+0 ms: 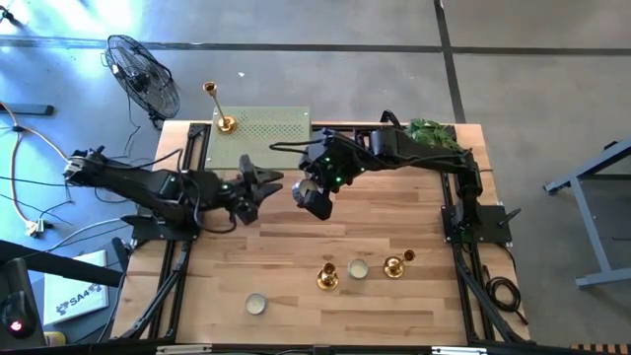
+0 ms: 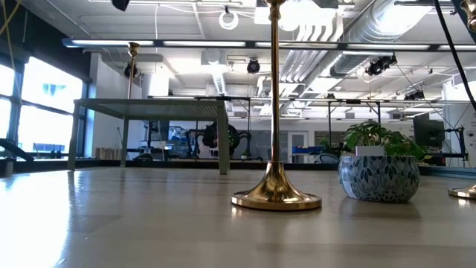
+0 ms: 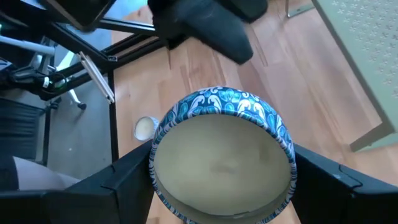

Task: Pick & Place candle stick holders
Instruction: Put the top right blue patterned round candle on the shelf

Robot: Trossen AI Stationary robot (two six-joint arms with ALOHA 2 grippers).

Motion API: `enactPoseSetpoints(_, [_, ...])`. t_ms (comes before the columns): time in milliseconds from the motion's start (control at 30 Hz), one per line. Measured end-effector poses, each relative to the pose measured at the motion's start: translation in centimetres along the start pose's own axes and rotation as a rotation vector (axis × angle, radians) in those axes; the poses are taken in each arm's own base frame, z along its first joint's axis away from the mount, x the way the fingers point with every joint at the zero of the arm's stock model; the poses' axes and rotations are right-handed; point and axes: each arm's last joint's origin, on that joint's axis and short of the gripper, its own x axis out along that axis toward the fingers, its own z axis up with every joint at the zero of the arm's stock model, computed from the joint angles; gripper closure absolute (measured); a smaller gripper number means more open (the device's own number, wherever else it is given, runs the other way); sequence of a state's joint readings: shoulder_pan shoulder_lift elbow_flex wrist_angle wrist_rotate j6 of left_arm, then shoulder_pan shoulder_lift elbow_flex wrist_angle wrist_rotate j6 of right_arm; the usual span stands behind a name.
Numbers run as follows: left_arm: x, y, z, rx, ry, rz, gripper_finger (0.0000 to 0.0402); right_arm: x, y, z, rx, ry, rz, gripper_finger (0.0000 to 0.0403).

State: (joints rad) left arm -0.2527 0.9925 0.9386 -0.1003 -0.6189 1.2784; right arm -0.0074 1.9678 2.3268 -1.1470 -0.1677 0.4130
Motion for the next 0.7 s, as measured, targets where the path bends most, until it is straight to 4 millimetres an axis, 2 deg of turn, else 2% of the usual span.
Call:
enactPoseSetpoints(267, [0.82, 0.73, 0.97, 0.005, -0.032, 0.105, 0.0211, 0.03, 0.15, -0.07, 0.015, 0.002, 0.002, 0.0116])
enactPoseSetpoints(700, [0.85, 0.30, 1.00, 0.030, -0.068, 0.058, 0.0211, 0.04, 0.13, -0.07, 0.012, 0.002, 0.000, 0.0116])
